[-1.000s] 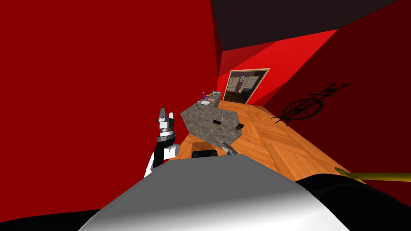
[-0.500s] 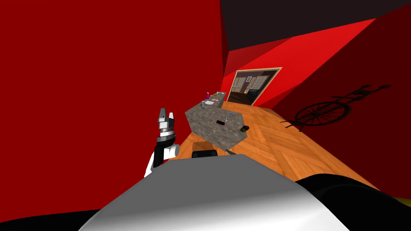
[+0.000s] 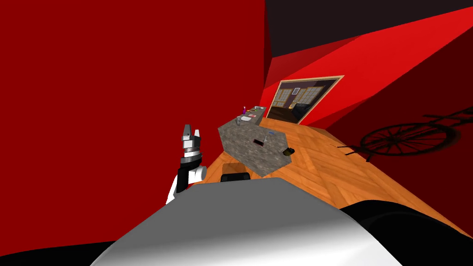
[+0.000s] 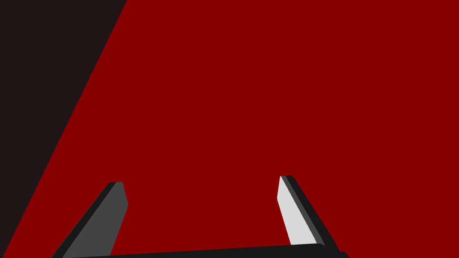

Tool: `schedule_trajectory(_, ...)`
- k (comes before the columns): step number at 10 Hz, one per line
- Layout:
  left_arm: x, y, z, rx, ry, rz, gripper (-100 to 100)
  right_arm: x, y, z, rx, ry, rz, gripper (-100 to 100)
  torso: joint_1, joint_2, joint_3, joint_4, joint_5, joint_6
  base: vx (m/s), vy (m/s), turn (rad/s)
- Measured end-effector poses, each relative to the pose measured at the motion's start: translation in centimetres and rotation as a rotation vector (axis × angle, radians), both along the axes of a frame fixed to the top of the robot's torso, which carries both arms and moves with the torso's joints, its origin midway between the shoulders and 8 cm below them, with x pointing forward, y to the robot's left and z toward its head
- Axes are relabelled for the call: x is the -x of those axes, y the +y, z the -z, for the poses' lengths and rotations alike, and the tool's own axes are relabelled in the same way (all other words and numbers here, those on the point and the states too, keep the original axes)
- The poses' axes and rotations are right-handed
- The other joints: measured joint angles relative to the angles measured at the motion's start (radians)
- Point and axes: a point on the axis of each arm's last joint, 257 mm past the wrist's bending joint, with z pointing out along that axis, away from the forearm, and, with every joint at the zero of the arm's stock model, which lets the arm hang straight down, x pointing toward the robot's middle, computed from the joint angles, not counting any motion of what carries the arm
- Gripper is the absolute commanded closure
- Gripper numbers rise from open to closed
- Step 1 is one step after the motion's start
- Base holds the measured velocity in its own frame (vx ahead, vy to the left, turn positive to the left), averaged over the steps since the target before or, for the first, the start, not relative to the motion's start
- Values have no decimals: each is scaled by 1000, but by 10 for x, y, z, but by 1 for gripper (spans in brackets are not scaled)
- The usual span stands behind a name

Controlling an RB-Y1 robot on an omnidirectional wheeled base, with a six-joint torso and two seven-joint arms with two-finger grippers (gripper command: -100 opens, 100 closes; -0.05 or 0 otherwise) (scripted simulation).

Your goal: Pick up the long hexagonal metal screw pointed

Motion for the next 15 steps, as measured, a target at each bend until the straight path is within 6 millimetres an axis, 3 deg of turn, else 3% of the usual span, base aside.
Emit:
schedule_trajectory(2, 0, 0, 0, 0, 0, 0, 0, 22, -27, 14, 40, 88, -35, -100, 0, -1, -1, 0, 0, 0, 17, 39, 218)
schedule_trajectory(7, 0, 0, 0, 0, 0, 0, 0, 72, -101, 25, 154, 297, -71, -100, 0, -2, -1, 0, 0, 0, 24, 24, 181)
schedule_trajectory(12, 0, 0, 0, 0, 0, 0, 0, 106, -188, 14, 302, 495, -89, -100, 0, -2, -1, -1, 0, 2, 34, 22, 175)
schedule_trajectory(15, 0, 0, 0, 0, 0, 0, 0, 112, -234, 3, 378, 578, -72, -100, 0, -3, -2, -1, 0, 2, 42, 16, 228)
